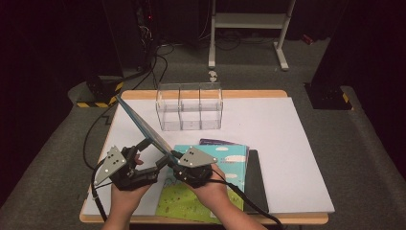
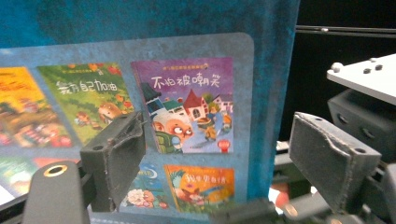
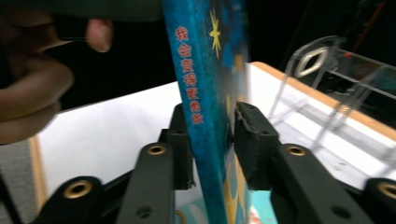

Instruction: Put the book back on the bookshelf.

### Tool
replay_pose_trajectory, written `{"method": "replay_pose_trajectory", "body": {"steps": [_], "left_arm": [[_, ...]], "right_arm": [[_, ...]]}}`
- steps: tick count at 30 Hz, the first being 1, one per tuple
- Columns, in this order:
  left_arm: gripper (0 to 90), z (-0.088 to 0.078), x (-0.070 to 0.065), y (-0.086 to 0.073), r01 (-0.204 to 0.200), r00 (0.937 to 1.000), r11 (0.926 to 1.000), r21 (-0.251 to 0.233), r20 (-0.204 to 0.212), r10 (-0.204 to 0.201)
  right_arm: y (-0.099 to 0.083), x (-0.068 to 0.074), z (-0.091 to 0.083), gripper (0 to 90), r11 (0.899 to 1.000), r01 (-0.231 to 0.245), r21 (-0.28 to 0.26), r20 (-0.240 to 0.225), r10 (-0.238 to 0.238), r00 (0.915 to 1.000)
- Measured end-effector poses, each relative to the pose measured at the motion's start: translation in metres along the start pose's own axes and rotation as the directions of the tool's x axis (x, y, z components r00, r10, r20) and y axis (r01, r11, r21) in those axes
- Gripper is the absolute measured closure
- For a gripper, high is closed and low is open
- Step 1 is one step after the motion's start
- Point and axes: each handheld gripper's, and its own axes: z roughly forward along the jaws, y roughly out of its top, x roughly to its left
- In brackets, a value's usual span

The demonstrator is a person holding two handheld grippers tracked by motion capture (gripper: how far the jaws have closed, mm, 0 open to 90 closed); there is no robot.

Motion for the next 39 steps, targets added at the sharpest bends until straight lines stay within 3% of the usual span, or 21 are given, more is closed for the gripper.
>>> {"method": "replay_pose_trajectory", "body": {"steps": [3,4,10,16,21,25,28,33,37,38,39], "left_arm": [[19.1,-0.001,0.001,0.000,0.003,0.9999,1.0000,0.004,-0.011,-0.003],[19.1,-0.002,0.002,0.000,-0.002,0.9997,1.0000,0.006,-0.024,0.003],[23.5,-0.001,0.004,-0.001,-0.007,0.9969,0.9998,0.017,-0.078,0.008],[25.3,-0.002,0.008,-0.001,-0.005,0.9933,0.9998,0.021,-0.116,0.008],[26.1,-0.004,0.013,0.000,-0.011,0.9900,0.9996,0.026,-0.140,0.015],[26.9,-0.005,0.016,0.003,-0.014,0.9890,0.9994,0.031,-0.147,0.019],[29.2,-0.004,0.017,0.006,-0.024,0.9881,0.9990,0.037,-0.151,0.030],[32.2,-0.001,0.022,0.012,-0.004,0.9892,0.9992,0.040,-0.146,0.010],[38.3,-0.001,0.026,0.023,-0.018,0.9871,0.9969,0.077,-0.157,0.030],[40.6,-0.002,0.026,0.025,-0.028,0.9857,0.9956,0.089,-0.163,0.043],[42.7,-0.002,0.026,0.028,-0.040,0.9834,0.9939,0.103,-0.172,0.058]], "right_arm": [[0.001,0.003,0.003,61.3,1.000,-0.008,0.001,-0.024,0.008,0.9997],[0.001,0.006,0.006,58.8,1.000,-0.018,0.002,-0.053,0.018,0.9985],[0.002,0.011,0.010,55.6,1.000,-0.023,0.005,-0.085,0.023,0.9961],[-0.004,0.006,-0.003,51.9,0.998,-0.060,0.007,-0.114,0.060,0.9916],[-0.017,-0.009,-0.040,51.2,0.997,-0.074,-0.030,-0.064,0.072,0.9953],[-0.038,-0.041,-0.075,50.8,0.994,-0.105,-0.034,0.036,0.106,0.9937],[-0.061,-0.071,-0.101,50.8,0.991,-0.130,-0.025,0.143,0.133,0.9807],[-0.094,-0.110,-0.139,50.8,0.980,-0.195,-0.048,0.260,0.201,0.9445],[-0.116,-0.121,-0.158,51.2,0.963,-0.248,-0.108,0.278,0.269,0.9222],[-0.122,-0.122,-0.160,51.3,0.959,-0.257,-0.118,0.277,0.281,0.9189],[-0.127,-0.122,-0.160,51.1,0.959,-0.265,-0.096,0.265,0.281,0.9224]]}}
